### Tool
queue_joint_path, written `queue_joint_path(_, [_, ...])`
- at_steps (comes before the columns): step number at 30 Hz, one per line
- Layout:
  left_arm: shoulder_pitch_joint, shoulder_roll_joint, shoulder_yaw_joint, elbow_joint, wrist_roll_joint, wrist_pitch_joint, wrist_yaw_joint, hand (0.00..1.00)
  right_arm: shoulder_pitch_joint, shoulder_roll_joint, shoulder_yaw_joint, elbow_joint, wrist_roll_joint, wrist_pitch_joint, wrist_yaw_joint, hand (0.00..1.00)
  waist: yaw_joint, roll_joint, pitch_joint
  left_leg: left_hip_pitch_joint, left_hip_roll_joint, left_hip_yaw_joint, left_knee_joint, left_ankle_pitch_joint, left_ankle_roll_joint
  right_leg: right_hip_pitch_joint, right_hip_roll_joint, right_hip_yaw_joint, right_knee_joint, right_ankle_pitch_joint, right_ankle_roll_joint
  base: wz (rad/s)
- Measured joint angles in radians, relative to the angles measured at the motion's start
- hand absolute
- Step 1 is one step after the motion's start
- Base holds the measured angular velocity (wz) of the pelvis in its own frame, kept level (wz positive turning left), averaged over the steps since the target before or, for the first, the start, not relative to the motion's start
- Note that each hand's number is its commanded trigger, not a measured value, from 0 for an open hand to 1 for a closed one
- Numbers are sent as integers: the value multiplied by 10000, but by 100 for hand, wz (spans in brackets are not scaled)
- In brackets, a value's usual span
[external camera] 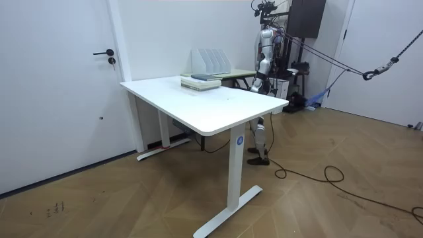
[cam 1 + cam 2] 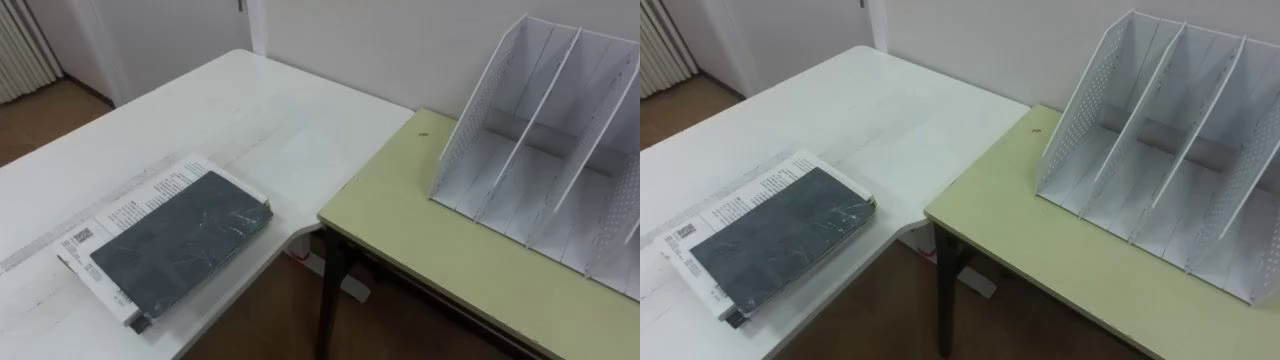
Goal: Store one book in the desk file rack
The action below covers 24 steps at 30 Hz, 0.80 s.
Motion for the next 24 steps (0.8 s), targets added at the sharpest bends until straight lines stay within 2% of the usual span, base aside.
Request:
queue_joint_path(7, [72,-7,22,-1,-2,0,0,0,-18,5,29,26,0,10,-40,0,32,8,-11,27,6,-5,2,1,1,19,6,-1,13,8,-6,0])
queue_joint_path(14, [107,-12,167,5,7,-4,-14,0,-52,8,28,145,91,12,-26,0,29,38,29,31,10,-8,3,1,1,30,2,-43,15,13,-11,0])
queue_joint_path(24, [101,-11,138,-17,329,-103,27,0,-72,32,19,164,64,7,-25,0,-45,82,36,57,5,15,3,1,1,142,-3,-99,1,14,-11,1])
